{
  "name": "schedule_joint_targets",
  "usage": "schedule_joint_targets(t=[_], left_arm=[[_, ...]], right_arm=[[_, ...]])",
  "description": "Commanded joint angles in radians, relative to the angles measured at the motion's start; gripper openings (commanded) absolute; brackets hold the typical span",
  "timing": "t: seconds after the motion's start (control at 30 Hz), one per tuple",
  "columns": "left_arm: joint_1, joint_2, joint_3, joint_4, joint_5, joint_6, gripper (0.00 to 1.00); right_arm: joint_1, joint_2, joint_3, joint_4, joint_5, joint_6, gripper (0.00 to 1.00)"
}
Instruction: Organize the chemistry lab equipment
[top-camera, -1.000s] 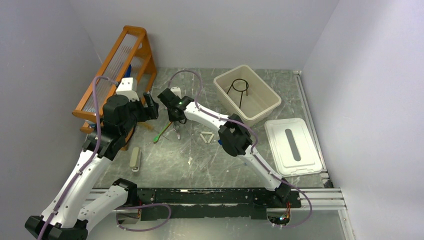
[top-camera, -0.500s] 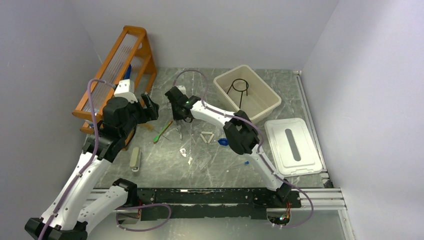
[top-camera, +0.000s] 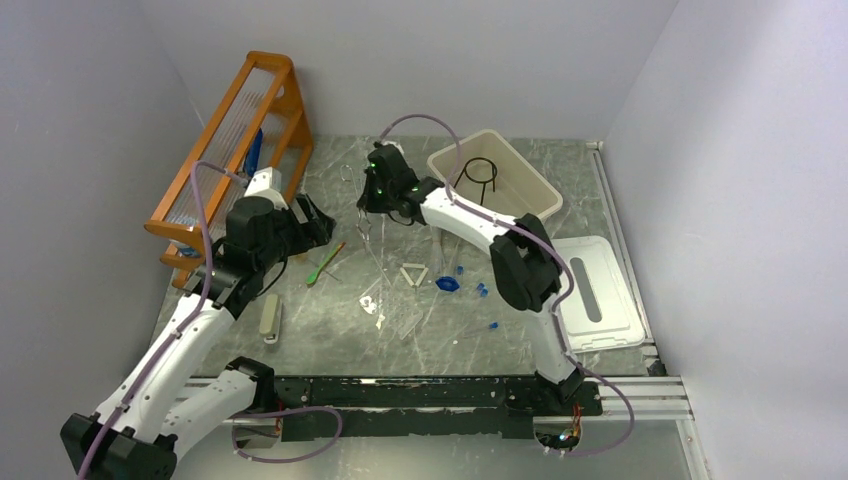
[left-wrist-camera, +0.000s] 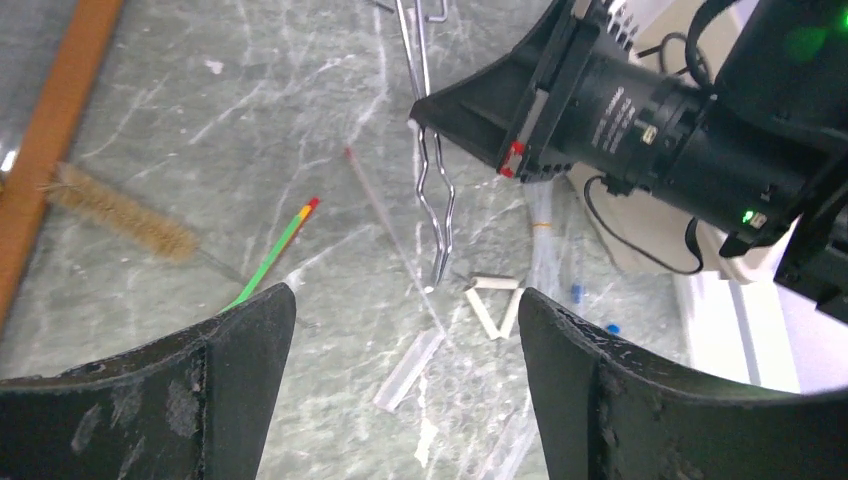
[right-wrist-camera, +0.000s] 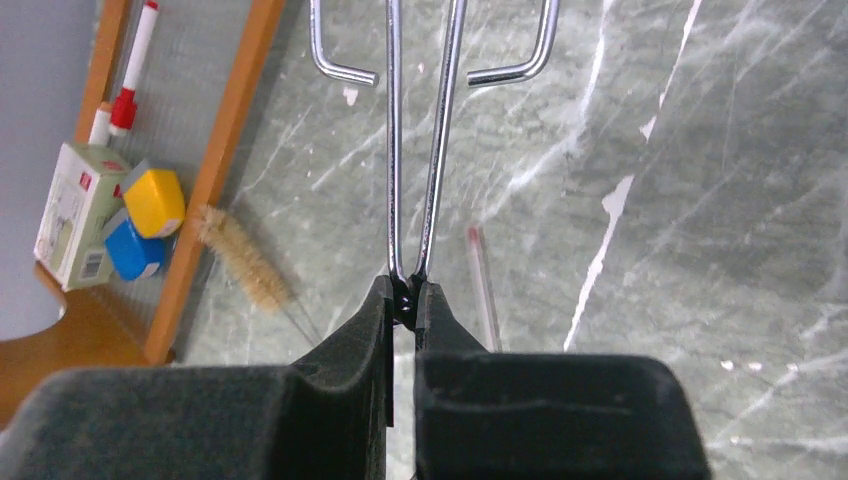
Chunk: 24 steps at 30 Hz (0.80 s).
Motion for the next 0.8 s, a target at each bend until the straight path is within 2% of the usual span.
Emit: schedule_joint_targets(t=[0.0,0.2,0.43,0.6,0.77], left_arm=[[-0.004,0.019,-0.015,0.113,0.075,-0.094,0.87],[-0.004,0.106,-0.102,0.364,0.229,-0.274,0.86],[-0.004,0.28,-0.125,0.59,0.378,-0.361,0.79],[-0.03,0.248,-0.216,0.801,0.325,-0.46,0.71],[-0.044,0.25,-0.239,0.797,0.284,-0.452,0.63]], right_arm=[[-0.01,-0.117,-0.108,0.109,-0.084,0.012,0.0],[-0.013,-0.304,-0.326,0.183,-0.158,-0.003,0.0],[-0.014,-0.484,-0.508,0.226,-0.241,-0.003,0.0],[-0.012,-0.55,-0.582,0.256,-0.293,-0.02,0.0],[-0.012,-0.595,-0.631,0.31,-0.33,-0.036,0.0]])
